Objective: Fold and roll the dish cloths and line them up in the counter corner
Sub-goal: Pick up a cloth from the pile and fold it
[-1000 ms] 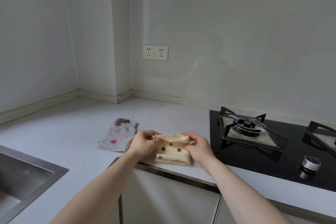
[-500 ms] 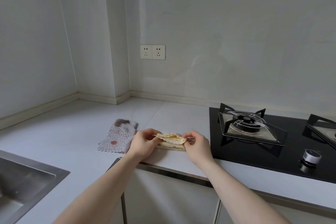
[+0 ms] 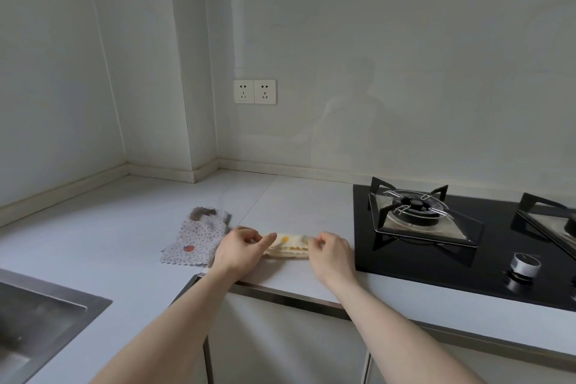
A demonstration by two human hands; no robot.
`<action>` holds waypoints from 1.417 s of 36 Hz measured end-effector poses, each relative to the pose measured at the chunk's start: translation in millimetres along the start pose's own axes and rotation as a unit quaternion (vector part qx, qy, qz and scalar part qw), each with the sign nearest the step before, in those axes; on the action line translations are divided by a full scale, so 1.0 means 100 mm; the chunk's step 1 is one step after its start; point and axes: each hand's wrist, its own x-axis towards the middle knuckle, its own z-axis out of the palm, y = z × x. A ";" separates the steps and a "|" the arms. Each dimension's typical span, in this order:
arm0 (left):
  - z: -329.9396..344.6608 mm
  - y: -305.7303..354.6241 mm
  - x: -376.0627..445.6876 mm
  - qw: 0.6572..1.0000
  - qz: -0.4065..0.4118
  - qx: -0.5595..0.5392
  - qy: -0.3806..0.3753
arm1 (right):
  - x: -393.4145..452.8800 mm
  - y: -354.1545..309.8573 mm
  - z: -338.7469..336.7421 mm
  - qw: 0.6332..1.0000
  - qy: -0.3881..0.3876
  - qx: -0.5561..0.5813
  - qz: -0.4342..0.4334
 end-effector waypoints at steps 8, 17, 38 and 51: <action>0.00 -0.14 0.03 0.999 0.007 -0.028 -0.030 | -0.01 0.05 -0.02 0.999 -0.043 0.000 -0.011; -0.05 -0.16 0.02 0.993 0.016 -0.090 -0.071 | -0.02 0.14 0.01 0.990 -0.080 0.112 -0.012; -1.08 1.20 -0.21 0.946 -0.187 -0.169 -0.202 | -0.25 -0.97 -1.27 0.920 -0.206 0.239 0.233; -1.41 2.68 -0.17 0.929 -0.054 -0.185 -0.315 | -0.43 -1.43 -3.10 0.922 -0.109 0.257 0.268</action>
